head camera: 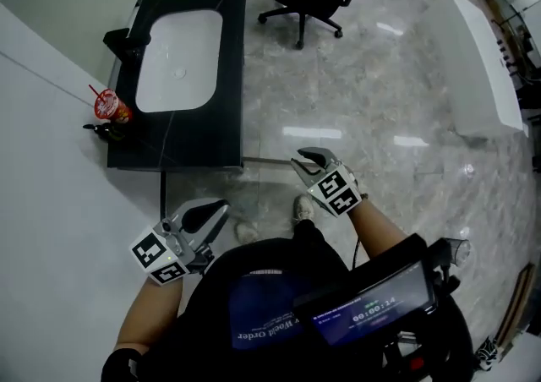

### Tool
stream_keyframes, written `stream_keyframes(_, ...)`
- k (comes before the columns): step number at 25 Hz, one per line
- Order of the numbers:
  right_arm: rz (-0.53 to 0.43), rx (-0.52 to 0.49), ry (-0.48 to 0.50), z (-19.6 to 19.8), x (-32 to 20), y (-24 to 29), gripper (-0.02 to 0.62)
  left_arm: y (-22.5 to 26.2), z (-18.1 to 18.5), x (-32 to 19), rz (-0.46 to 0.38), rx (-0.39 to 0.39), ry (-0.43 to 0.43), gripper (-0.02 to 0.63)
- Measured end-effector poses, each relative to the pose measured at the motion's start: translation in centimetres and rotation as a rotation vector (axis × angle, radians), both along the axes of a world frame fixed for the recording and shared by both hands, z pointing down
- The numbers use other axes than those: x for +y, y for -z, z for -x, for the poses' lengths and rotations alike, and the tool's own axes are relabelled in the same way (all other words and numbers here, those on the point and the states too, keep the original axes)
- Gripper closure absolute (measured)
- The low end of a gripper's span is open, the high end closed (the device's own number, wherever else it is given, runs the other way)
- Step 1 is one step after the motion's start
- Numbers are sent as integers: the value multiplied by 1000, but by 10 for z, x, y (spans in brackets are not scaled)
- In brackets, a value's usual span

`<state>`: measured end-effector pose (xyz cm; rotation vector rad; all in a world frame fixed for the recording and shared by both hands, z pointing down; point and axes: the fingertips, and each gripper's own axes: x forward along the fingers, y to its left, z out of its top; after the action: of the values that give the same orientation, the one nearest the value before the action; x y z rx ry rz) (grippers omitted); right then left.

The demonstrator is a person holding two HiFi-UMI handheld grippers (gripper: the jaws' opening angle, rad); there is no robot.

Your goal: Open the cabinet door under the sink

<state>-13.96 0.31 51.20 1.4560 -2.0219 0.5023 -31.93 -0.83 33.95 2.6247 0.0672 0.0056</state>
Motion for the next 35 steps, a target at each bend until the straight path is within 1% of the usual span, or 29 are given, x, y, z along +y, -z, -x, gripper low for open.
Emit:
stream_keyframes(4, -130, -61, 21, -15, -7, 63, 506, 27, -22, 7, -50, 0, 27, 606)
stream_keyframes(8, -227, -112, 94, -38, -6, 107, 548, 48, -56, 13, -104, 18, 99, 606)
stream_keyframes(11, -252, -170, 167, -61, 2, 129, 592, 62, -88, 20, -122, 29, 174, 606)
stream_keyframes(17, -292, -276, 294, -125, 21, 174, 594, 82, -154, 44, -126, 35, 307, 606)
stream_keyframes(21, -318, -306, 376, -160, 30, 200, 594, 95, -194, 63, -145, 45, 376, 606)
stream_keyframes(24, -320, -325, 437, -182, 18, 225, 594, 115, -221, 58, -141, 59, 416, 606)
stream_keyframes(27, -332, -341, 469, -191, 13, 237, 594, 123, -231, 60, -147, 68, 437, 606)
stream_keyframes(31, -359, -331, 504, -194, 16, 247, 594, 130, -231, 65, -196, 94, 463, 606)
stream_keyframes(35, -367, -300, 476, -202, 7, 250, 594, 122, -227, 50, -196, 116, 463, 606)
